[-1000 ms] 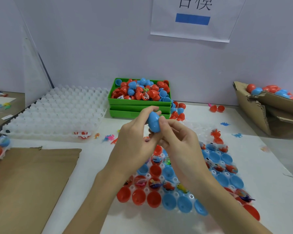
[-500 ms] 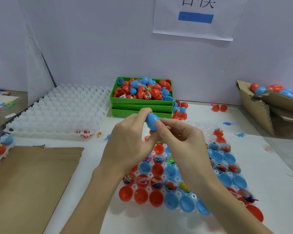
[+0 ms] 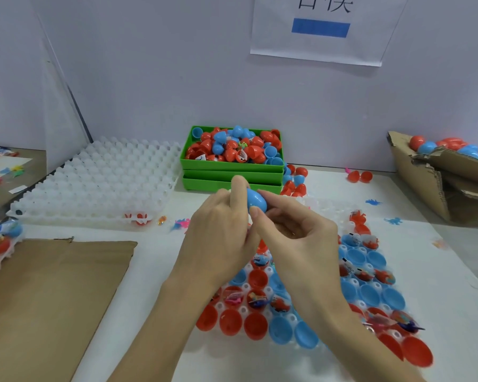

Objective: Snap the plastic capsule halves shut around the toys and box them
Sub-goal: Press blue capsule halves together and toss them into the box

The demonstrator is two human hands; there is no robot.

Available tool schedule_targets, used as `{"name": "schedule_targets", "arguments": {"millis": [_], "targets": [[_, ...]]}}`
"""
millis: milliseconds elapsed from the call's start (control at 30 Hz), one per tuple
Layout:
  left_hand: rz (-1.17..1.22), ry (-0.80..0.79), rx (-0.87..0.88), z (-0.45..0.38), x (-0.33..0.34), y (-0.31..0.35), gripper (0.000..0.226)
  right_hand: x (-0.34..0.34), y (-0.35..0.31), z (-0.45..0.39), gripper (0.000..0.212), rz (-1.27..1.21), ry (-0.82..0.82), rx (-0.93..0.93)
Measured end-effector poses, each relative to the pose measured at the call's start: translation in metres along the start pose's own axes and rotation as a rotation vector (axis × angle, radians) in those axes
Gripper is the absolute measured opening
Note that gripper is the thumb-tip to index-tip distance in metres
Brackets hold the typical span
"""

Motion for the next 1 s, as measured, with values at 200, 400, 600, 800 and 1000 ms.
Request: {"name": "schedule_targets", "arguments": {"millis": [200, 400, 600, 800, 1000], "targets": [[0.026, 0.024, 0.011, 0.0001, 0.0003, -0.0005, 0.035, 0.0017, -0.0035, 0.0033, 0.029, 0.024, 0.020, -0.104], [0.073, 0.024, -0.021, 0.0005, 0.0005, -0.0039, 0.039, 0.0033, -0.0031, 0.0043, 0.027, 0.054, 0.051, -0.190], [0.147, -0.003, -0.033, 0.0024, 0.0026, -0.0032, 0.034, 0.0047, 0.0014, 0.0062, 0.029, 0.049, 0.080, -0.202], [0.188, 0.051, -0.017, 0.0031, 0.0024, -0.0005, 0.029, 0.0045, 0.0027, 0.0077, 0.027, 0.017, 0.087, -0.166], [0.218, 0.077, -0.032, 0.0044, 0.0023, -0.0009, 0.031, 0.0065, 0.0013, 0.0070, 0.022, -0.014, 0.030, -0.141]]}}
Point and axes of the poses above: each hand's wrist, its own z-axis away from the middle knuckle, its own x-axis out of the palm, y = z × x, the point moved 2 cm from there along -z, towards the middle knuckle, and after that the axes turned 6 degrees about y, right-handed, at the moved point
